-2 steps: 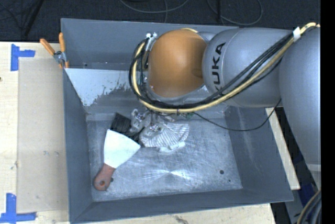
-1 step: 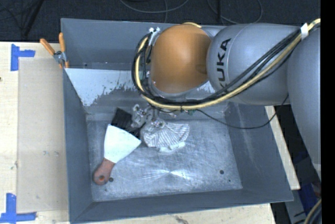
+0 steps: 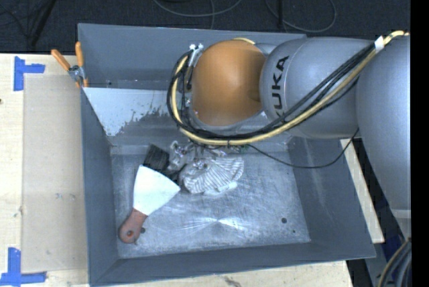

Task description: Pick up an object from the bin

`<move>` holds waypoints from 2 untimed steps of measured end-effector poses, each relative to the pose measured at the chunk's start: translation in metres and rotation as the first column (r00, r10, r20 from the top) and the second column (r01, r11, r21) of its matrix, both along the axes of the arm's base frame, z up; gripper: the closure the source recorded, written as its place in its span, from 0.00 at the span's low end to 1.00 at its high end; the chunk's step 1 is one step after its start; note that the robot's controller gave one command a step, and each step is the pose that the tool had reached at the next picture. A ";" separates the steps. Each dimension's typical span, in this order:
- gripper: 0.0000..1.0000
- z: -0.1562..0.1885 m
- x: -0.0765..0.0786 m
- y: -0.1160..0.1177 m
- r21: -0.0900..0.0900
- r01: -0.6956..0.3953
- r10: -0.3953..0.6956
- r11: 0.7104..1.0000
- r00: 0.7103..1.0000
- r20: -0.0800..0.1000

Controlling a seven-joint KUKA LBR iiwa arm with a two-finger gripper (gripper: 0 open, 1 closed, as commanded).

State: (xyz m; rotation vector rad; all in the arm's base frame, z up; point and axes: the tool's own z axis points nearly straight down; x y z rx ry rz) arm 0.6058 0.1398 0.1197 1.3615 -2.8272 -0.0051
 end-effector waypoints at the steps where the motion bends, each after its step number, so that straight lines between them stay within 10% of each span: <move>1: 1.00 0.020 -0.002 -0.006 0.000 0.005 -0.005 1.000 1.000 0.003; 2: 1.00 0.029 0.000 -0.005 0.001 0.016 -0.016 1.000 1.000 0.005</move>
Offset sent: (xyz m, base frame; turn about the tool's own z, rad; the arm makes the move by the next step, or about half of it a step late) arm 0.0008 -0.0044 0.0316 0.0180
